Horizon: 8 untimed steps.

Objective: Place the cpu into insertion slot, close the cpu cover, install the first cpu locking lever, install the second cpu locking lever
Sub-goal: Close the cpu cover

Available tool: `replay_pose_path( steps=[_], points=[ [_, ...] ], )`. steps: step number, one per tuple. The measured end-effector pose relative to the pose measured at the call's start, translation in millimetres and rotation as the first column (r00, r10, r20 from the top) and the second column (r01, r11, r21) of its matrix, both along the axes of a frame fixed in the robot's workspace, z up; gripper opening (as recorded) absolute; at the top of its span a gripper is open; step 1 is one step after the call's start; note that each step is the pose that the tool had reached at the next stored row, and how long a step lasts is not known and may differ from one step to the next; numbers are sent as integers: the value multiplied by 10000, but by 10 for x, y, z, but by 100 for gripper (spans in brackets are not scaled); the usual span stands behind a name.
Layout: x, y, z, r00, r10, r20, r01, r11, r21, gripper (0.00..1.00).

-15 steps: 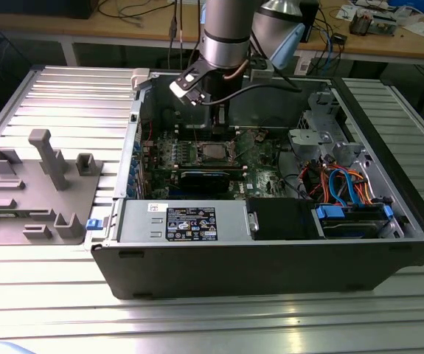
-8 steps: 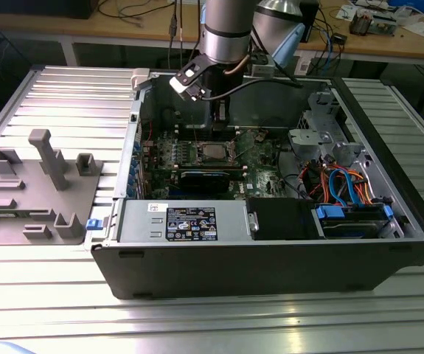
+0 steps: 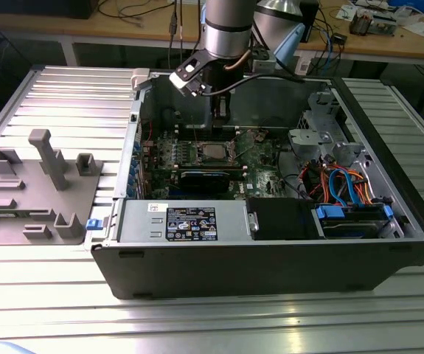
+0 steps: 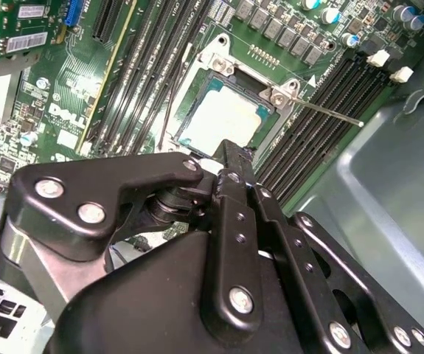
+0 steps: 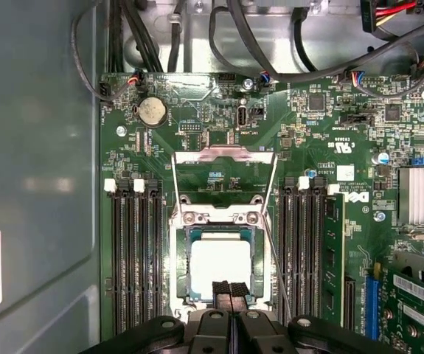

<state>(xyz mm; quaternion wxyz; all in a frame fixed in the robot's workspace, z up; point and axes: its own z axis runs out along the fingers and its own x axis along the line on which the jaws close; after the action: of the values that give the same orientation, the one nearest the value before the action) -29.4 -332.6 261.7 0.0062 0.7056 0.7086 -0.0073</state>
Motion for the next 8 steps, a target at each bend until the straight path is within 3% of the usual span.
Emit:
replay_pose_path(
  steps=[8],
  points=[
    [0, 0, 89, 10000, 0, 0, 0, 10000, -7, 11]
  ],
)
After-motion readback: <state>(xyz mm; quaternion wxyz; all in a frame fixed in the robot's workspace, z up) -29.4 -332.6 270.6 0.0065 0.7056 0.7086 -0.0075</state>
